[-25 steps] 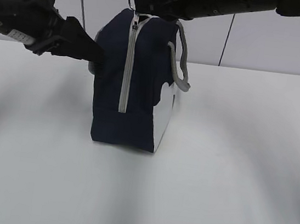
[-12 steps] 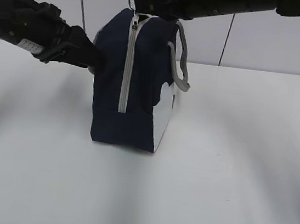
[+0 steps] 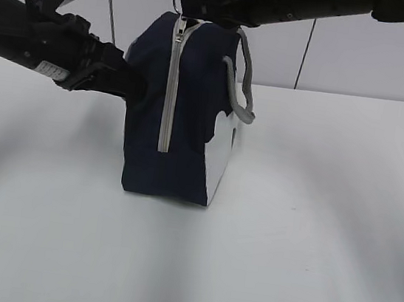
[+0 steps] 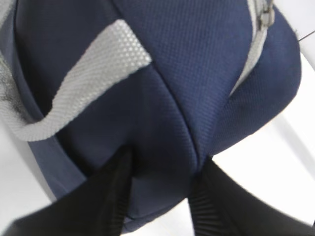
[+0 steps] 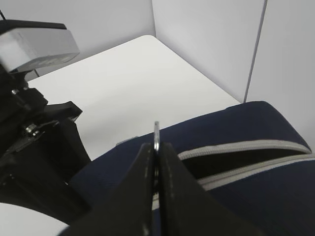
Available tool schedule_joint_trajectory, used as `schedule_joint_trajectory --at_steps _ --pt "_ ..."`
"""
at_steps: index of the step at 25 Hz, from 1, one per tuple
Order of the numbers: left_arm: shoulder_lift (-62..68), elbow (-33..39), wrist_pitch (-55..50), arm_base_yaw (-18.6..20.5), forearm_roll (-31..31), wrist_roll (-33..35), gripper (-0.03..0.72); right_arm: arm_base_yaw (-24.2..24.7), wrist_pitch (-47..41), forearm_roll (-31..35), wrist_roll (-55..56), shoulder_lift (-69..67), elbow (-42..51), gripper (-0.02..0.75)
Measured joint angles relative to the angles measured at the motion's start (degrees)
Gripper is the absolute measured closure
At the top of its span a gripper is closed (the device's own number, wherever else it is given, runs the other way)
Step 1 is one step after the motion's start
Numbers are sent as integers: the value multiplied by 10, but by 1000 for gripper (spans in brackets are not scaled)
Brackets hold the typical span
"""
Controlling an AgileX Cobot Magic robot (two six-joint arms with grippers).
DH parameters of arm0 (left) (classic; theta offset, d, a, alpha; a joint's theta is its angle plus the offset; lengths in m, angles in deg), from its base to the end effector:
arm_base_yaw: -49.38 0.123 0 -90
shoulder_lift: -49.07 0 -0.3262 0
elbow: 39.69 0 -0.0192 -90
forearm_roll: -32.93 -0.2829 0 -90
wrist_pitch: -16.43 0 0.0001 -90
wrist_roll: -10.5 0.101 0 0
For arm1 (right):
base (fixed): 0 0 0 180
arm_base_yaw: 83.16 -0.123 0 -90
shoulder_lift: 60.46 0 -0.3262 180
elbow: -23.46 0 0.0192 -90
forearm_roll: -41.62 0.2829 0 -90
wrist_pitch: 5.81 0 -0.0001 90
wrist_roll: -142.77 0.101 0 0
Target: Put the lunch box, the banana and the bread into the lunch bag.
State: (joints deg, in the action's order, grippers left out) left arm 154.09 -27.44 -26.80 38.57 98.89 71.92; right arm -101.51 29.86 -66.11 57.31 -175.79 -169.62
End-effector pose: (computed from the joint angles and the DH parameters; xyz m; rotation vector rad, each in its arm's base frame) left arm 0.3783 -0.1366 0.2667 0.5865 2.2696 -0.8756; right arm 0.4536 0.2095 0.3417 -0.9459 1.7301 0.6021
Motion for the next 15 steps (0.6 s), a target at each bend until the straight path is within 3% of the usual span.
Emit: schedule_joint_trajectory --at_steps 7,15 --pt "0 0 -3 0 6 2 639 0 0 0 0 0 -5 754" --pt "0 0 -13 0 5 2 674 0 0 0 8 -1 -23 754"
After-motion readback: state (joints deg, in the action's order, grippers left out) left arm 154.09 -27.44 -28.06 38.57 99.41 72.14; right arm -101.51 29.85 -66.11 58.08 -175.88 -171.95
